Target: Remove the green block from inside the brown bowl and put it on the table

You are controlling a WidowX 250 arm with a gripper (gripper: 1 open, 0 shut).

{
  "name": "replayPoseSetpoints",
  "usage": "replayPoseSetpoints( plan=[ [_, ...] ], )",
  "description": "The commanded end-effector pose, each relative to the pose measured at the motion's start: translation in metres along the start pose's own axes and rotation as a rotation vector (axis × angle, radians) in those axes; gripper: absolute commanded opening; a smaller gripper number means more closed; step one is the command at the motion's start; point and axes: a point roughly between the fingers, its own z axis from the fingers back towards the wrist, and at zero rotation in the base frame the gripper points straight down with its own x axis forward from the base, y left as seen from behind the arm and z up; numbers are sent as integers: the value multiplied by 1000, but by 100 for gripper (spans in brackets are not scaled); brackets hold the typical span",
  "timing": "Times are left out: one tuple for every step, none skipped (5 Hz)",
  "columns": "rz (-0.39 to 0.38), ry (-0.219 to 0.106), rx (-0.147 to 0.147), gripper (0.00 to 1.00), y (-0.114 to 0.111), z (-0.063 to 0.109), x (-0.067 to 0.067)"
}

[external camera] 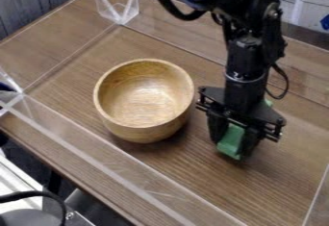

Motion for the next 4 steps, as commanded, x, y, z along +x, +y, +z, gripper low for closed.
replayPoseSetpoints(
  plan=[
    [-11,-67,-40,0,-1,22,9],
    [-17,-81,-69,0,1,33,7],
    [-45,-63,-94,0,5,57,0],
    [-69,-17,-109,100,1,46,-5]
  ],
)
